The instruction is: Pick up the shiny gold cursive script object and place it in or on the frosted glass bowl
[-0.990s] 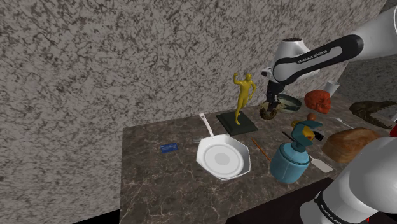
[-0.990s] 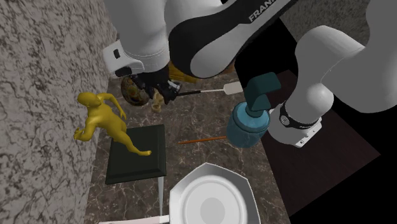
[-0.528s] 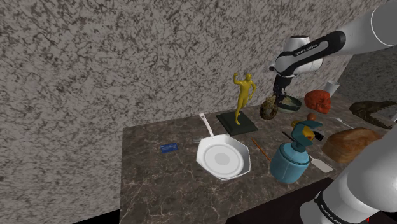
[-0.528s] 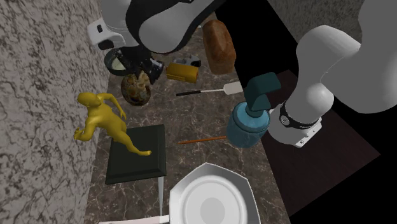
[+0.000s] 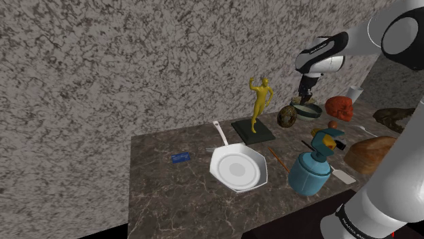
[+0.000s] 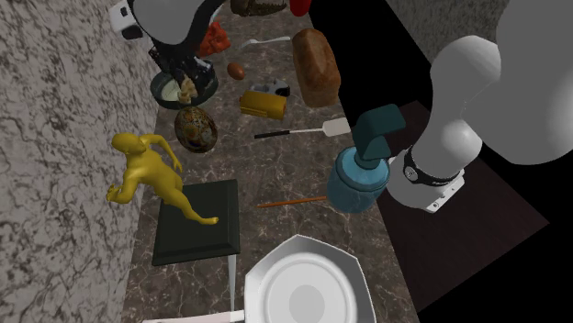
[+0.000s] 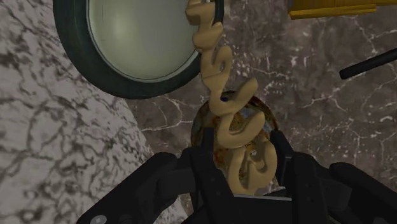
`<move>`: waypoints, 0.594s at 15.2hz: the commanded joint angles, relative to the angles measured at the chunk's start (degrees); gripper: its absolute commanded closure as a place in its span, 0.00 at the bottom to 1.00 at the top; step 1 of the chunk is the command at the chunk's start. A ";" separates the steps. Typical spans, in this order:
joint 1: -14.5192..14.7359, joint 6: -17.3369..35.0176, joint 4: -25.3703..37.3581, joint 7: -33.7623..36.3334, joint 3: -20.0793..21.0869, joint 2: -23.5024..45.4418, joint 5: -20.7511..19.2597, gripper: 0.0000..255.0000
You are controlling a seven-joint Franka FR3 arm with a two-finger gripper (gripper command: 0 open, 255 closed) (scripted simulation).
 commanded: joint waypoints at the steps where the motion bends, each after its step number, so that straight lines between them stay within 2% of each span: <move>1: -2.37 -1.19 4.70 -4.12 -0.32 3.93 3.01 1.00; 7: -10.28 -6.28 20.25 -12.37 0.71 15.53 9.98 1.00; 9: -13.84 -9.02 27.62 -14.73 1.43 20.45 12.17 1.00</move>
